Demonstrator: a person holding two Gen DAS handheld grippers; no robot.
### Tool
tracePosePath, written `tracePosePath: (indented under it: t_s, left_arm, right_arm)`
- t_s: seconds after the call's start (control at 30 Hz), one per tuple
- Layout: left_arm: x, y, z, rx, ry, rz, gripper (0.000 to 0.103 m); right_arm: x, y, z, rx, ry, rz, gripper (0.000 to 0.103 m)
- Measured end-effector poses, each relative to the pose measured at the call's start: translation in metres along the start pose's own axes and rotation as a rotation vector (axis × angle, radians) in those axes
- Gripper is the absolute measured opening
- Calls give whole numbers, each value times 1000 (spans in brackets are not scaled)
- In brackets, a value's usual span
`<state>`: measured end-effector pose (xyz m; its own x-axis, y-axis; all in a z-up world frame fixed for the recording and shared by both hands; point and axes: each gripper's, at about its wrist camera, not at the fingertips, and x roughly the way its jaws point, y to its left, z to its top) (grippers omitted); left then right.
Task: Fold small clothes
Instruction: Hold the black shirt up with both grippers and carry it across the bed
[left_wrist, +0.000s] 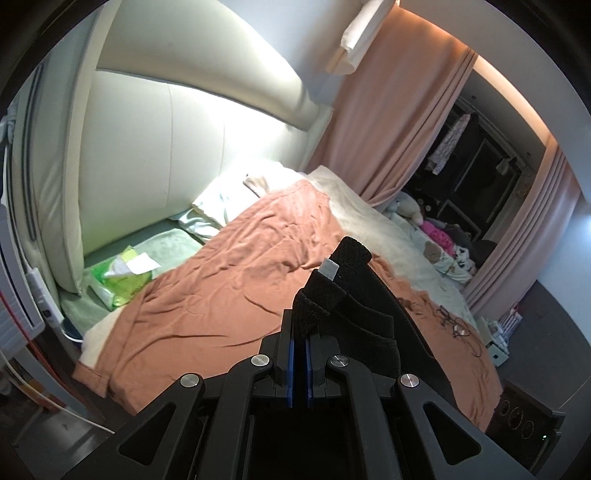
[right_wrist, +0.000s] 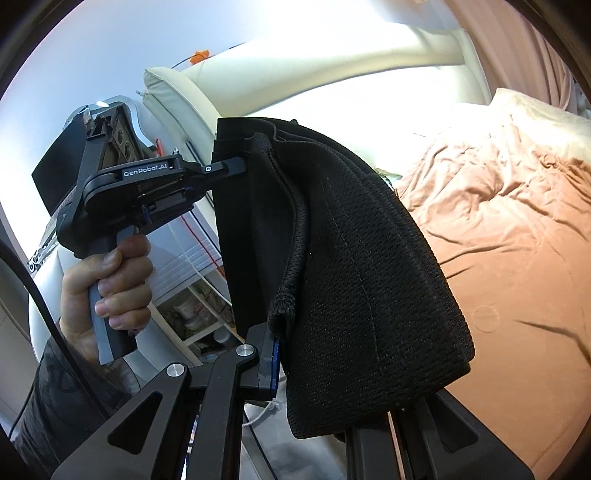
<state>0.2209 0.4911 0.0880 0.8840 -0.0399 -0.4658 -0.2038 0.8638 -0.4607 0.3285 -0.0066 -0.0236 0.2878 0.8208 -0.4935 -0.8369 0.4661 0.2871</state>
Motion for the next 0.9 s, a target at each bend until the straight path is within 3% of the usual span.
tracePosePath:
  t_s: [0.27,0.9]
  left_arm:
    - [54,25,10,37,46,86,4]
    - [219,78,12,-11,173,210,4]
  right_arm:
    - [5,-56,0,19,46,-9,8]
    - [-5,-222,-3,146,131,-46,8]
